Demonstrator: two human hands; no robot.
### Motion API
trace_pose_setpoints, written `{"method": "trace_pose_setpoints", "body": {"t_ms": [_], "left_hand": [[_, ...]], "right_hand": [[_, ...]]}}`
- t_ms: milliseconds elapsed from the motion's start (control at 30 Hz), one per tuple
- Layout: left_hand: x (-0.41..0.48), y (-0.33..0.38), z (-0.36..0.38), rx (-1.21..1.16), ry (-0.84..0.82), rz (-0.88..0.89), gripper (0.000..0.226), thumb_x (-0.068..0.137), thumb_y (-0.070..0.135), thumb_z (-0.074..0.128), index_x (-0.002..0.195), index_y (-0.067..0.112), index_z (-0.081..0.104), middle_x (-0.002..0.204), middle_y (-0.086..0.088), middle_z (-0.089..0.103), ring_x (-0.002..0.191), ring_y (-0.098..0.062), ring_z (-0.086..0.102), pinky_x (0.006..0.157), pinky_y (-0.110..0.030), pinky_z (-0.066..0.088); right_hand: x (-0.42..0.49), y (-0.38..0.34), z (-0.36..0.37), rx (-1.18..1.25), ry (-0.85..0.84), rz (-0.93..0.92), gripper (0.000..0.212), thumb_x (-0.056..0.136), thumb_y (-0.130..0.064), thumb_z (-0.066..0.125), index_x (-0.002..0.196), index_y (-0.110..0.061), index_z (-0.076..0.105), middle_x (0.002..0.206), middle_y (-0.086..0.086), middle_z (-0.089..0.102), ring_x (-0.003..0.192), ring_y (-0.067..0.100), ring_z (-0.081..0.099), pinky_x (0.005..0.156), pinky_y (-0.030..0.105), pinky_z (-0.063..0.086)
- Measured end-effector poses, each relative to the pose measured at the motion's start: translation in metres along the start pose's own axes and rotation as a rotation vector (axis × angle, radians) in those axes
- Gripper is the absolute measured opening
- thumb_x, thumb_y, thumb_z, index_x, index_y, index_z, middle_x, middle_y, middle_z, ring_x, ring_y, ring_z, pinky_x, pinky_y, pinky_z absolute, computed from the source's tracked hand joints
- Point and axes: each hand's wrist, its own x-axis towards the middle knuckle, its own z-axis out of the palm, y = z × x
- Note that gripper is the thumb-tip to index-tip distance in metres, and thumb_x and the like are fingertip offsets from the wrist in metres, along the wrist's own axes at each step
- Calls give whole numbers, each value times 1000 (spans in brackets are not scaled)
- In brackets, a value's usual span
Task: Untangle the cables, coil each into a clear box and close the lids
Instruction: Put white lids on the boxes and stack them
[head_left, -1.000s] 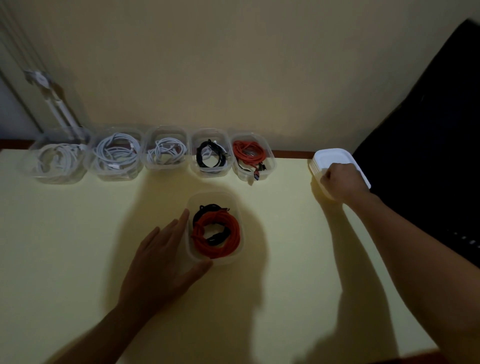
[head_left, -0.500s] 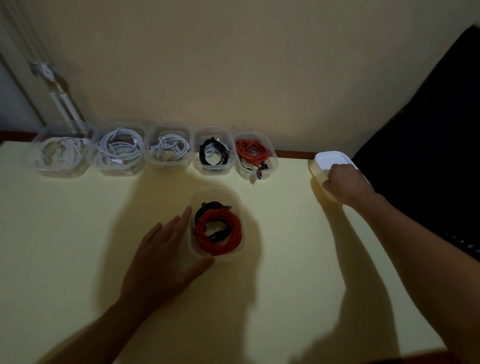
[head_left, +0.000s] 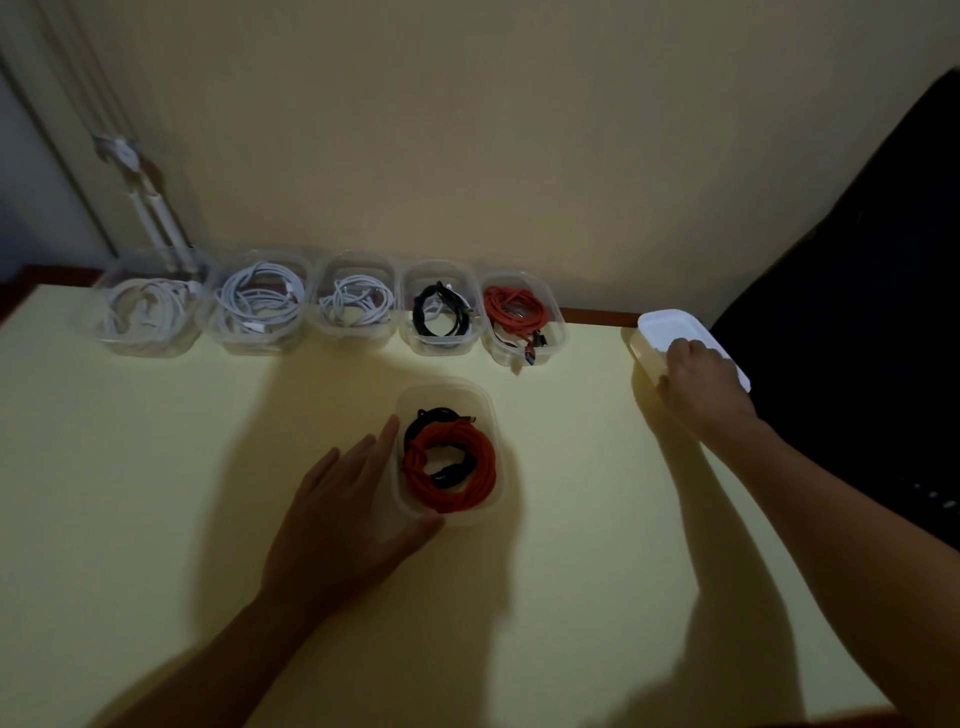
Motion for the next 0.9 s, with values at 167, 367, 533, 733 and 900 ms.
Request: {"method": "trace_pose_setpoints", "body": {"t_ms": [167,367,533,733,900], "left_hand": [[-1,1,-1,-6,14,2,105,78,93,19,160,32,-3,162,8,29,148,-7,27,124,-36,15],[-1,2,-2,-24,31,3,105,79,92,25,160,30,2,160,6,32,147,-10,30,123,-34,14],[-2,4,-3,-41,35,8,105,78,92,24,160,31,0,159,5,35,146,-12,32,123,-35,15],[-2,4,-3,-25,41,8,108,76,93,22,160,29,2,159,4,36,147,-11,30,122,-34,14],[-1,4,-1,-7,63,9,109,78,92,29,160,22,16,155,1,43,142,-16,40,118,-42,27]], "right_hand": [[-1,5,0,-38,23,-1,14,98,-6,47,105,-3,58,101,15,60,88,34,60,71,36,31],[-12,7,-17,66,143,11,19,96,-5,53,108,4,64,105,22,62,91,40,60,79,46,47],[-44,-25,-43,410,314,-16,8,94,-7,58,94,-2,64,90,12,60,80,31,59,67,37,44],[-118,-121,-73,744,332,-199,13,81,-3,71,91,-9,65,80,0,58,68,11,47,63,22,30],[-154,-195,-81,576,291,-464,17,69,-1,78,69,-8,62,68,6,57,56,23,56,48,26,41]]}}
